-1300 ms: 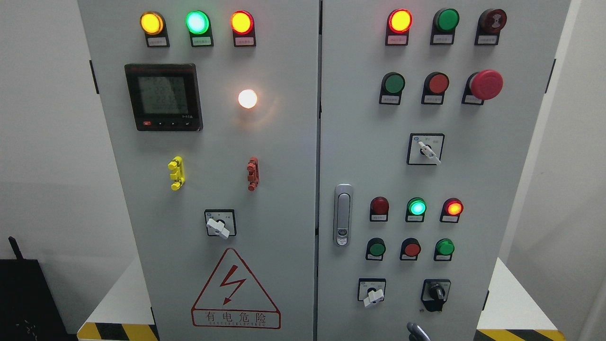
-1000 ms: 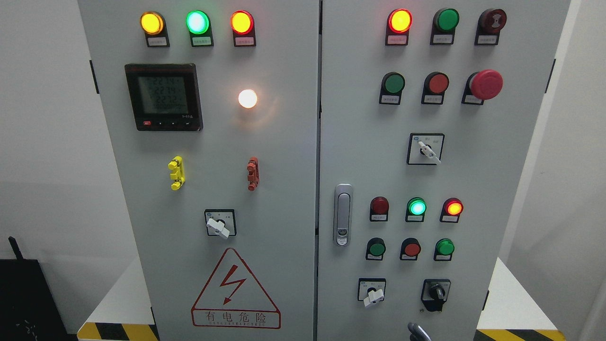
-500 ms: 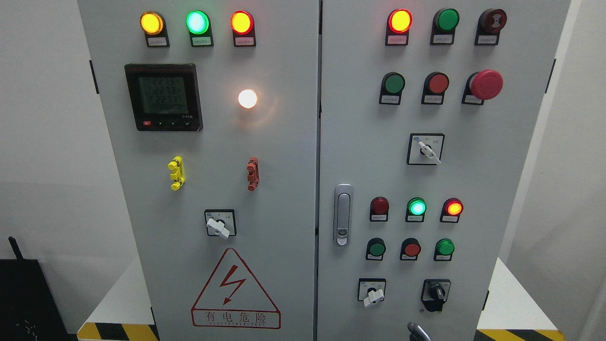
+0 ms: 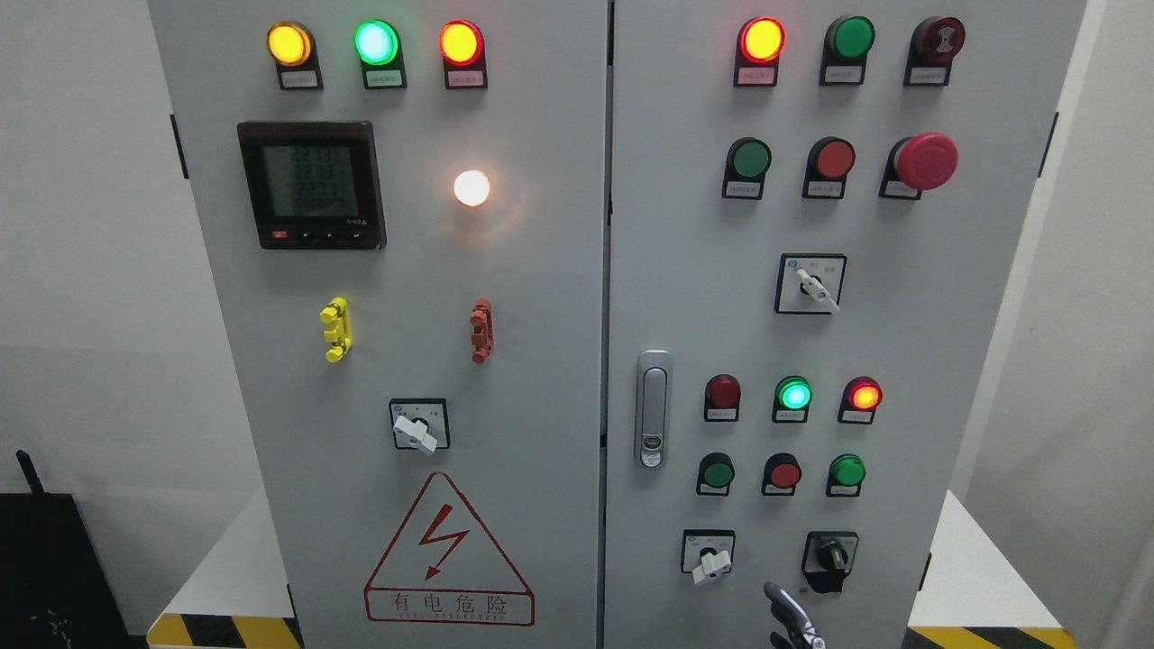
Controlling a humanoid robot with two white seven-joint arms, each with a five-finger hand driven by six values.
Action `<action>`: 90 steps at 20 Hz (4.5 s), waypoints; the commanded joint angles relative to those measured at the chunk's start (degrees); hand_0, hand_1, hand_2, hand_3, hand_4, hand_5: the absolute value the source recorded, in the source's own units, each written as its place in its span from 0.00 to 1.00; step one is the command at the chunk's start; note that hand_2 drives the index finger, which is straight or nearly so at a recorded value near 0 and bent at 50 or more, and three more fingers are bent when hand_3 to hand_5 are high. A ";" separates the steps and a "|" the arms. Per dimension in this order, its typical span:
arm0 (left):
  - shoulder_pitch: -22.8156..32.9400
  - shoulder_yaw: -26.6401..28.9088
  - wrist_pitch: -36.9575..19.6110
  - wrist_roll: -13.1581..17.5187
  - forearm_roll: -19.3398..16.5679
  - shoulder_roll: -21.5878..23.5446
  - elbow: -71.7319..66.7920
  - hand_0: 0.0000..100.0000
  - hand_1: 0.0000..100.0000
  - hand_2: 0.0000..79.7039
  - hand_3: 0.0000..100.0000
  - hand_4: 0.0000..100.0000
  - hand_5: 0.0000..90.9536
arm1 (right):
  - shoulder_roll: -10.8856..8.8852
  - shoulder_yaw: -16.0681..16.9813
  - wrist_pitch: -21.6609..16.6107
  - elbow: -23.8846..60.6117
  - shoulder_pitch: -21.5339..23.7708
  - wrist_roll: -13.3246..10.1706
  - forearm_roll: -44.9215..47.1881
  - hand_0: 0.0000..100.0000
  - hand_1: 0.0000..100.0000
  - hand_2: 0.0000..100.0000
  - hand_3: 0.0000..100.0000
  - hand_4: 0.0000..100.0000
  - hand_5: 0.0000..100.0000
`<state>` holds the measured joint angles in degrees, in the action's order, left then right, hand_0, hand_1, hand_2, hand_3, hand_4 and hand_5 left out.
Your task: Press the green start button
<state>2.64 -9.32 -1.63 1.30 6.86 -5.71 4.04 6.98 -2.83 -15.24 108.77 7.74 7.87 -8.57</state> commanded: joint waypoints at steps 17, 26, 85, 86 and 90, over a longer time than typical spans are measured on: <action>0.00 0.00 -0.04 0.01 0.00 0.00 -0.08 0.12 0.56 0.00 0.00 0.00 0.00 | 0.49 8.01 -7.35 -2.77 -9.49 -2.68 -32.90 0.00 0.13 0.00 0.41 0.35 0.23; 0.00 0.00 -0.04 0.01 0.00 0.00 0.00 0.12 0.56 0.00 0.00 0.00 0.00 | 0.40 8.37 -7.35 -3.03 -11.95 -6.73 -43.54 0.03 0.14 0.00 0.65 0.62 0.62; 0.00 0.00 -0.04 0.01 0.00 0.00 0.00 0.12 0.56 0.00 0.00 0.00 0.00 | 0.75 5.65 -7.17 -13.85 -20.39 -7.79 -44.79 0.09 0.13 0.00 0.74 0.68 0.70; 0.00 0.00 -0.04 0.01 0.00 0.00 0.00 0.12 0.56 0.00 0.00 0.00 0.00 | 0.75 5.64 -7.17 -13.58 -20.22 -7.79 -44.52 0.09 0.13 0.00 0.74 0.67 0.70; 0.00 0.00 -0.04 0.01 0.00 0.00 0.00 0.12 0.56 0.00 0.00 0.00 0.00 | 0.75 5.65 -7.44 -11.56 -18.81 -7.79 -42.68 0.08 0.13 0.00 0.73 0.66 0.69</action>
<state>2.65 -9.32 -1.63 1.30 6.86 -5.71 4.04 7.69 2.92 -22.09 93.92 -12.59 0.10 -54.31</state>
